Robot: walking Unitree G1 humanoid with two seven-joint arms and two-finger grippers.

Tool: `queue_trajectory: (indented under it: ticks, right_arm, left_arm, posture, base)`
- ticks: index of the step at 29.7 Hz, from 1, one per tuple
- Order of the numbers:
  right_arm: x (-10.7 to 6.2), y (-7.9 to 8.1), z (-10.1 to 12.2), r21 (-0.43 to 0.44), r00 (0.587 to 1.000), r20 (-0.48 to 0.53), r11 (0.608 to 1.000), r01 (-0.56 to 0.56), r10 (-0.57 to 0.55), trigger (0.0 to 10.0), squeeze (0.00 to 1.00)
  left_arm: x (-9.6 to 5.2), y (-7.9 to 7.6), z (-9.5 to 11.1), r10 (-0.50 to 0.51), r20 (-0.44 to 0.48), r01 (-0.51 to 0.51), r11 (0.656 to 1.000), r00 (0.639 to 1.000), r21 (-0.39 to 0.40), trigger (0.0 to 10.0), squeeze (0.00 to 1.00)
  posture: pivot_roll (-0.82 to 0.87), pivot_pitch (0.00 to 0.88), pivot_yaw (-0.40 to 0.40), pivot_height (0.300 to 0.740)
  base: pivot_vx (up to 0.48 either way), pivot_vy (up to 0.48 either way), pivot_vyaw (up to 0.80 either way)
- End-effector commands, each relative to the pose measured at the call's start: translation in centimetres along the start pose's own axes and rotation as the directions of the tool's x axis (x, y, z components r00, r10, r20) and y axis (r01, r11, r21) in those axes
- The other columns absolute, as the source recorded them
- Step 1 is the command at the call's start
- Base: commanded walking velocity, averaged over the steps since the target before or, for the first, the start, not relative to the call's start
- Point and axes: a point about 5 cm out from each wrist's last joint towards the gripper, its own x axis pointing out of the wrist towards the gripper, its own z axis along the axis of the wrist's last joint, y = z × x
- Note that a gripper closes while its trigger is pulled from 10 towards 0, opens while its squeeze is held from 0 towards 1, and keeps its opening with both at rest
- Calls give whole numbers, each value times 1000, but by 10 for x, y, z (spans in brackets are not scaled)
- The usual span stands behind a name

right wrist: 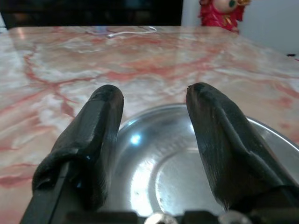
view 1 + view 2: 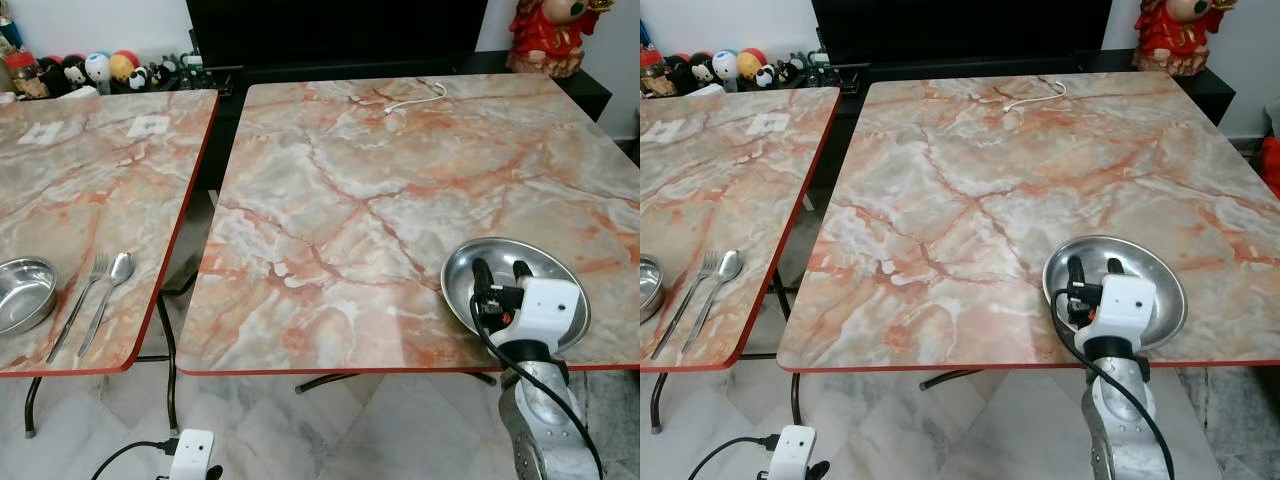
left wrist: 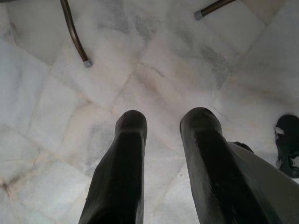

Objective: Setting the table

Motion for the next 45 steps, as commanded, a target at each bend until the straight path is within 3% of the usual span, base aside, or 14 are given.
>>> queue_trajectory:
  ticks: [1,9,17,25,45]
  right_arm:
    - [1,3,-5,29,1000,-15,999,19,-19,10000,0]
    - [-6,13,-6,55,999,-16,998,-44,45,10000,0]
    - [1,7,-7,111,1000,-23,994,11,-9,10000,0]
    - [2,16,-6,134,1000,-16,991,5,-3,10000,0]
    - [9,18,-1,120,1000,12,993,16,-17,10000,0]
  left_arm:
    - [-2,6,-7,20,-29,-21,1000,999,-10,10000,0]
    - [-3,7,-10,27,-40,-28,1000,999,-12,10000,0]
    - [-3,6,-11,21,-40,-22,1000,999,-11,10000,0]
    - [-4,6,-13,19,-44,-19,1000,999,-11,10000,0]
    - [-4,6,-12,22,-34,-23,1000,999,-18,10000,0]
  posture:
    - [-149,78,58,740]
    - [-149,66,52,740]
    - [-148,56,51,740]
    - [-145,42,49,740]
    - [-140,58,42,740]
  base:
    - [0,0,0]
    - [0,282,503]
    - [0,454,0]
    - [0,475,0]
    - [0,480,0]
